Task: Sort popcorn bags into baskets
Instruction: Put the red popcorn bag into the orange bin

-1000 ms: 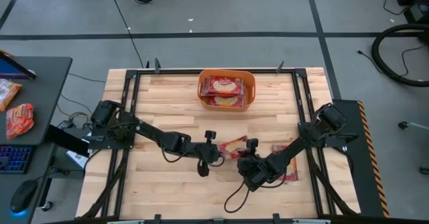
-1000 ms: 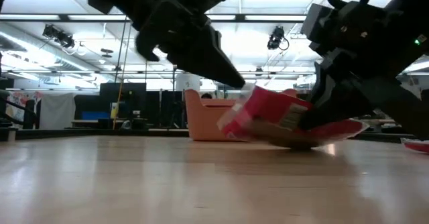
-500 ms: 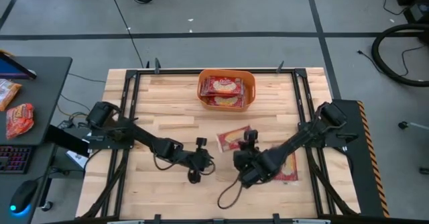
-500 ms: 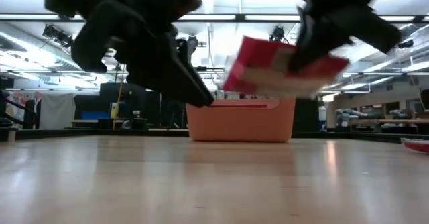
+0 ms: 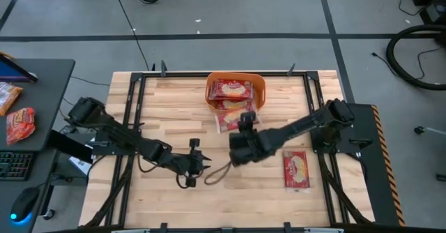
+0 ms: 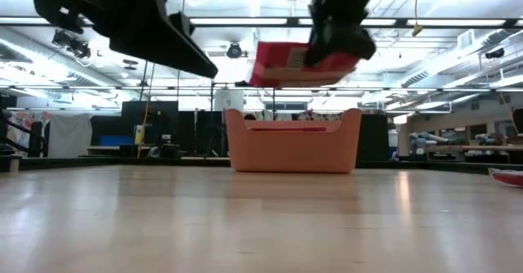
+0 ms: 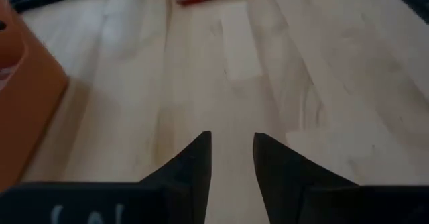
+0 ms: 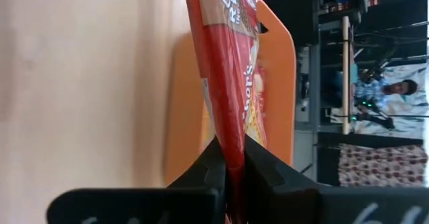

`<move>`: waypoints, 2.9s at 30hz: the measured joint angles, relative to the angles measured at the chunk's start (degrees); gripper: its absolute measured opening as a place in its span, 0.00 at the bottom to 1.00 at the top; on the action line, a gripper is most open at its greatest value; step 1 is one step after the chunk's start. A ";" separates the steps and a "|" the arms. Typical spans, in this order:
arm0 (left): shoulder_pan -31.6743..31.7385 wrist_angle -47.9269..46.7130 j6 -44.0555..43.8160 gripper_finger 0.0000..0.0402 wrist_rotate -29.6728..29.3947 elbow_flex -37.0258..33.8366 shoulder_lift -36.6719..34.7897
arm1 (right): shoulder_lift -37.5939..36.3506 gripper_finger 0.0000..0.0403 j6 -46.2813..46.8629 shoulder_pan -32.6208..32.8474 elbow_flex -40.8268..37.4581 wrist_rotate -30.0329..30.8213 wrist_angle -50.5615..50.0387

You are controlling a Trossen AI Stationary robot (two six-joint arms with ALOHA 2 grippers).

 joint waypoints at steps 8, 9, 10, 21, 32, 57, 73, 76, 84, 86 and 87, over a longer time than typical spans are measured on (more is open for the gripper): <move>0.08 -4.19 0.11 0.29 -1.97 -0.15 -5.13 | 0.02 0.07 -13.92 -10.69 0.04 -2.02 8.11; -0.06 -4.79 -0.24 0.29 -2.16 -0.19 -5.54 | 0.02 0.07 -15.06 -12.24 0.04 -2.72 9.08; -0.16 -4.45 -0.95 0.29 -2.23 -0.16 -5.60 | 0.02 0.07 -16.23 -13.87 0.04 -3.71 10.15; -0.84 -7.31 -8.79 0.29 -2.36 -0.15 -5.47 | 0.48 0.08 -28.28 -28.79 -0.61 -19.22 23.25; -1.25 -7.69 -10.18 0.29 -2.36 -0.15 -5.43 | 0.33 0.33 -19.24 -32.95 0.00 -30.16 17.62; -1.07 -16.21 -7.66 0.29 -2.34 -0.15 -5.38 | -4.94 0.42 23.15 1.86 -1.28 -46.33 -9.37; 0.30 -15.63 -1.92 0.29 -2.33 -0.15 -5.38 | -4.87 0.41 53.27 21.08 -21.60 -55.41 -8.37; 1.17 -15.62 -1.92 0.29 -2.34 -0.15 -5.38 | -4.87 0.41 55.35 22.26 -24.29 -57.82 -8.87; 1.84 -15.62 -2.00 0.29 -2.34 -0.15 -5.38 | -4.87 0.41 55.53 21.98 -30.23 -62.82 -10.10; 1.81 -15.60 -2.44 0.29 -2.32 -0.15 -5.38 | -4.87 0.41 54.42 21.39 -31.54 -62.85 -9.08; 1.75 -15.62 -2.53 0.29 -2.32 -0.15 -5.38 | -4.87 0.41 53.60 20.95 -32.06 -62.82 -7.82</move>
